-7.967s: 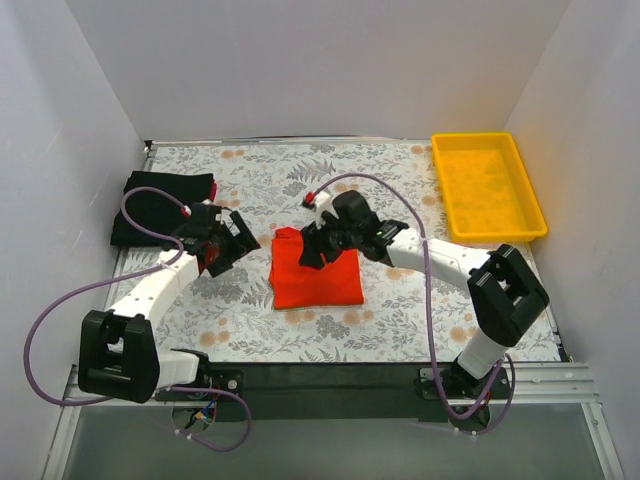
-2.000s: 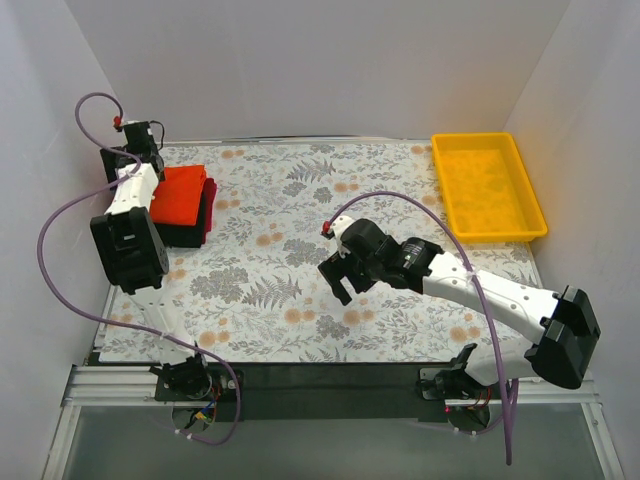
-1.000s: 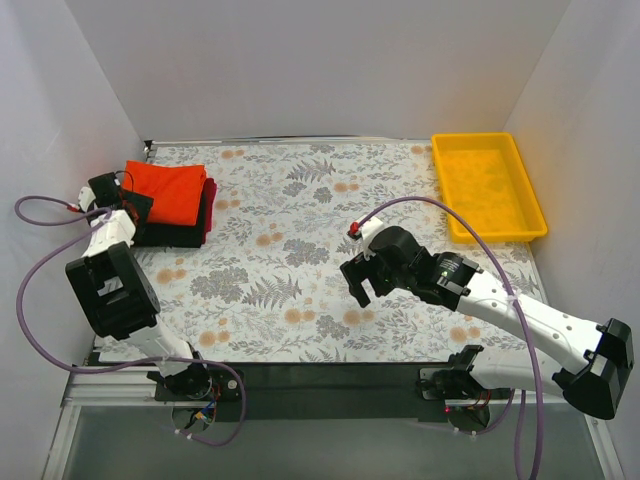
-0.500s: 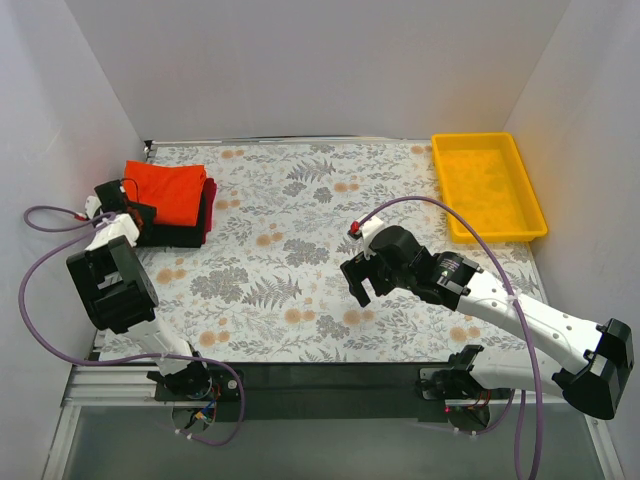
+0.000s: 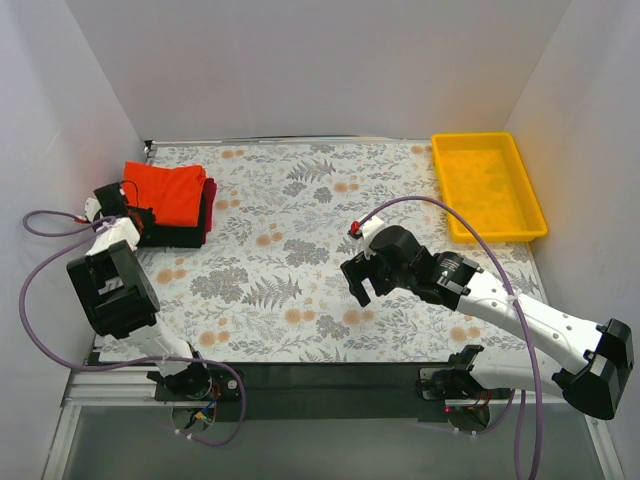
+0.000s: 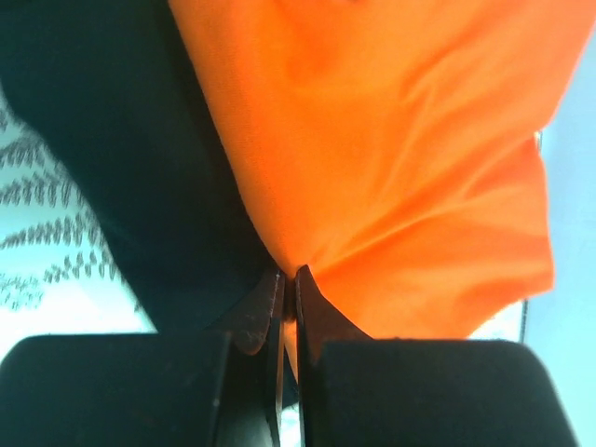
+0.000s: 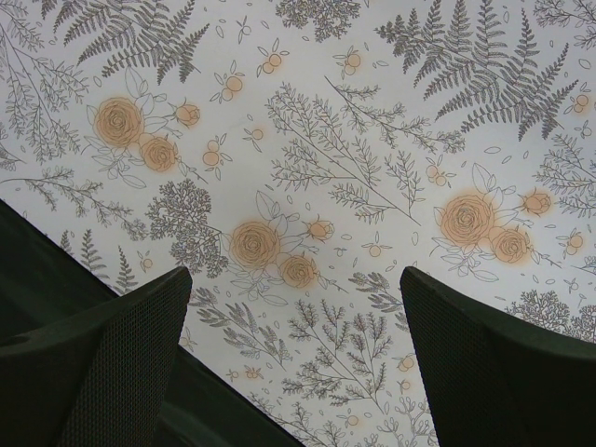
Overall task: Fold and stack the t-shirts
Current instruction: Reset both grippers
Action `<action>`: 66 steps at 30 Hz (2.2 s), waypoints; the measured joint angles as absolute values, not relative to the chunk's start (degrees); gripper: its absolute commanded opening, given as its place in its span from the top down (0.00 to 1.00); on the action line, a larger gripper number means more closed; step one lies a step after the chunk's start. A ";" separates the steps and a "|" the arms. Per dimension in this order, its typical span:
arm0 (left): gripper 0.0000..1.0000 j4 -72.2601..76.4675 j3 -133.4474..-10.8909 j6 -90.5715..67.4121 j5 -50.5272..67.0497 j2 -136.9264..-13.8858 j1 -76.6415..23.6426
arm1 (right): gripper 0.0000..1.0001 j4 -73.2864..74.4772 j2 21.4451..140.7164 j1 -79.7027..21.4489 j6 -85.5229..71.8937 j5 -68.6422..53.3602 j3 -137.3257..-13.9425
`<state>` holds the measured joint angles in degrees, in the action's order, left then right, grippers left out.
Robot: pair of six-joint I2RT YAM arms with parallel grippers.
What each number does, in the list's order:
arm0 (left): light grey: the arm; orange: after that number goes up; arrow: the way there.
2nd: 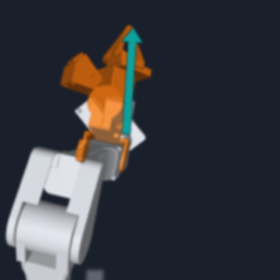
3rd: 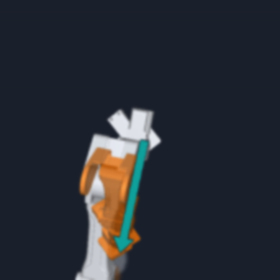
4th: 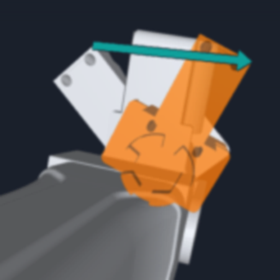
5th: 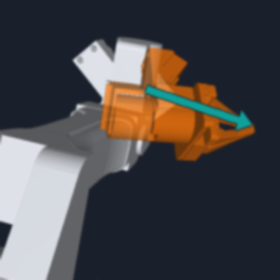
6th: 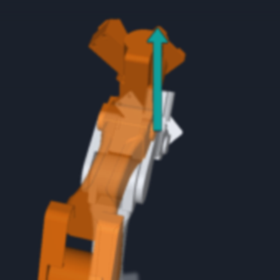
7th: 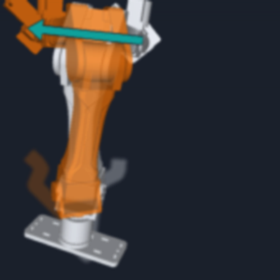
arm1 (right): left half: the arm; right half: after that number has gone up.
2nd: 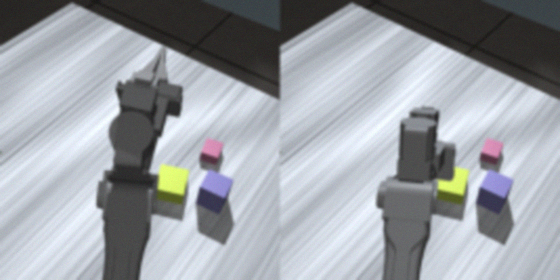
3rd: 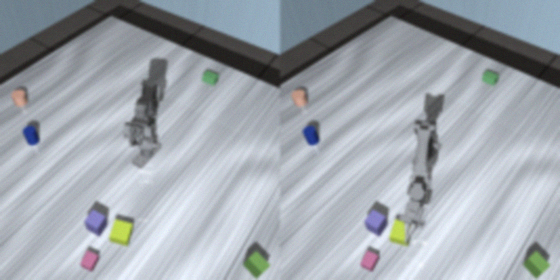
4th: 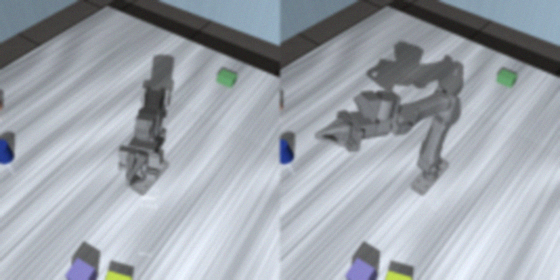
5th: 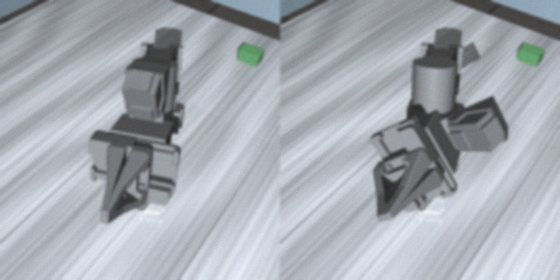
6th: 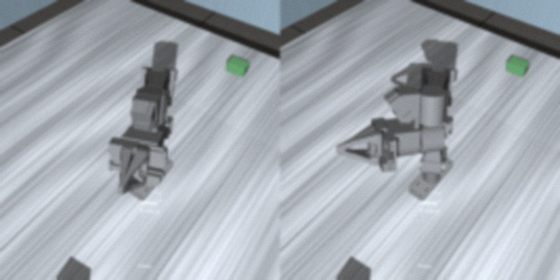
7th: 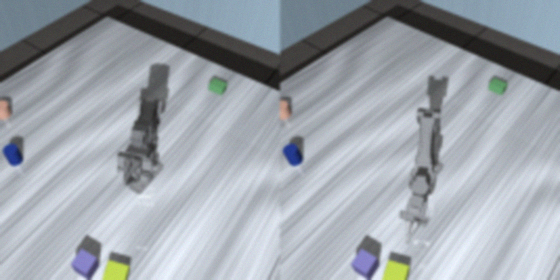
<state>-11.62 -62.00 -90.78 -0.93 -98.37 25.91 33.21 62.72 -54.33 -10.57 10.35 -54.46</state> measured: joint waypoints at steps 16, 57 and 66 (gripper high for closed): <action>0.64 -13.58 -55.07 -92.27 -1.17 -89.91 25.80 | 0.16 32.88 61.63 -54.00 -10.52 10.35 -53.54; 0.14 -44.42 -67.16 -68.18 -11.44 -38.83 -6.63 | 0.02 35.42 32.40 -33.50 -6.83 39.51 -67.07; 0.13 -43.27 -60.16 -68.82 -22.20 -23.70 -10.44 | 0.02 34.76 26.41 -33.43 -5.78 40.77 -63.46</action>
<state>-43.27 -60.16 -68.82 -22.20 -23.70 -10.44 34.76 26.41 -33.43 -5.78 40.77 -63.46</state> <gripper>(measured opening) 0.861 0.984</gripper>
